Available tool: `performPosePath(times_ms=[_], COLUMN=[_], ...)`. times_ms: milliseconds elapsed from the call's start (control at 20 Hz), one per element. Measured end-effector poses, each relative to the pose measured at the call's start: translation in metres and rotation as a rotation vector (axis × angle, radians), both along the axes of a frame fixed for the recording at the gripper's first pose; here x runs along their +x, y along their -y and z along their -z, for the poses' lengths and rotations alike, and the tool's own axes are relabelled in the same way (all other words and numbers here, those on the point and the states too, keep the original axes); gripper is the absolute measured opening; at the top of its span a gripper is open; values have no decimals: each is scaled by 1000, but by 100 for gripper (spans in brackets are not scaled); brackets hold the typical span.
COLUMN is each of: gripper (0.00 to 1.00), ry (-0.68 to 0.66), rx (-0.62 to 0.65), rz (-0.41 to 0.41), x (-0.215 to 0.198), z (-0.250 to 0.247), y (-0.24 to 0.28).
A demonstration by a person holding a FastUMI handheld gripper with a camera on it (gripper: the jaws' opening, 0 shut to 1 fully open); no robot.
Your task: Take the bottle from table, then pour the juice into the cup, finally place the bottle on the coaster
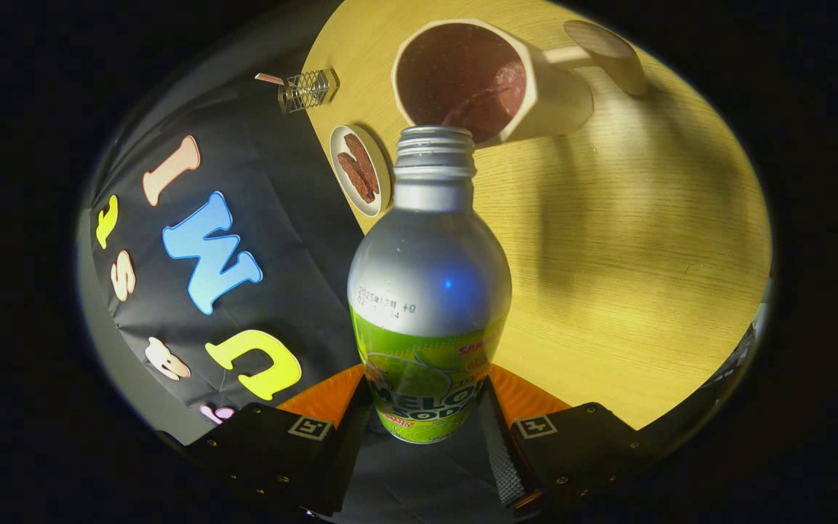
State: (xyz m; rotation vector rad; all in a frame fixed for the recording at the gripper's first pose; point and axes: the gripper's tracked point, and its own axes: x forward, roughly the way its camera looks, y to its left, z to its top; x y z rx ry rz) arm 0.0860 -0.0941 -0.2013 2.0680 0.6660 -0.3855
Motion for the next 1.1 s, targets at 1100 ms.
performPosePath(times_ms=[1100], gripper=[76], ry=[-29], rx=[136], rz=[53], x=[6], z=[-14], y=[5])
